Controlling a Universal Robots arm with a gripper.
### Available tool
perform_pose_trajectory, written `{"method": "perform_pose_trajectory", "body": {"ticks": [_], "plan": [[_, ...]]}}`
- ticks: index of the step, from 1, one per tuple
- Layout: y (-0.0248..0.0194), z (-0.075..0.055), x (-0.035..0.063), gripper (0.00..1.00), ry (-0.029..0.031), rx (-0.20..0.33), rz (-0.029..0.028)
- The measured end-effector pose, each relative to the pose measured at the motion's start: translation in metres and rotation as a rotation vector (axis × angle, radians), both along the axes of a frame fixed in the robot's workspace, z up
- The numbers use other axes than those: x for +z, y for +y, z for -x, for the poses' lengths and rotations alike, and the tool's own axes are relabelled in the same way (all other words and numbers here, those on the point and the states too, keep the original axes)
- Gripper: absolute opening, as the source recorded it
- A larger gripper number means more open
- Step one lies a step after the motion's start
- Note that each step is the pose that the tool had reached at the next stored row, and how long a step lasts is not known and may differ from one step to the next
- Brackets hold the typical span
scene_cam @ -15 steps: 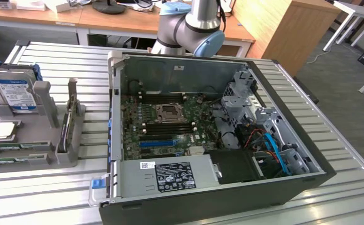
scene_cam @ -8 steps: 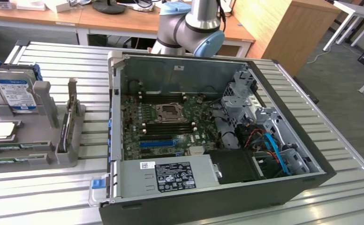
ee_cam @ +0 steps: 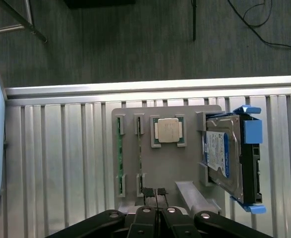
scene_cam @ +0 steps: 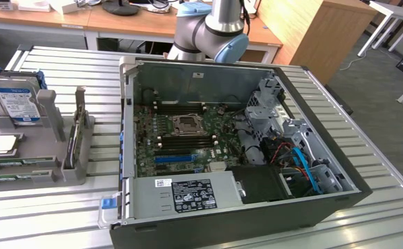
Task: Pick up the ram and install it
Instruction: 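Pick up the ram and move it above insertion slot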
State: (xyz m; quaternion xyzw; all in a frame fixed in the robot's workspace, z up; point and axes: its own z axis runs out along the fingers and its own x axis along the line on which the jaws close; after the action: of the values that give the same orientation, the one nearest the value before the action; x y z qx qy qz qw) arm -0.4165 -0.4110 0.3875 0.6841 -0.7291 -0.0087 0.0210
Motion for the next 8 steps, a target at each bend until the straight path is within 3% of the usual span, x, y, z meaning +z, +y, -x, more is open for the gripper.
{"method": "perform_pose_trajectory", "body": {"ticks": [8], "plan": [[0.0000, 0.0000, -0.0030, 0.11, 0.0002, 0.000, 0.0001]]}}
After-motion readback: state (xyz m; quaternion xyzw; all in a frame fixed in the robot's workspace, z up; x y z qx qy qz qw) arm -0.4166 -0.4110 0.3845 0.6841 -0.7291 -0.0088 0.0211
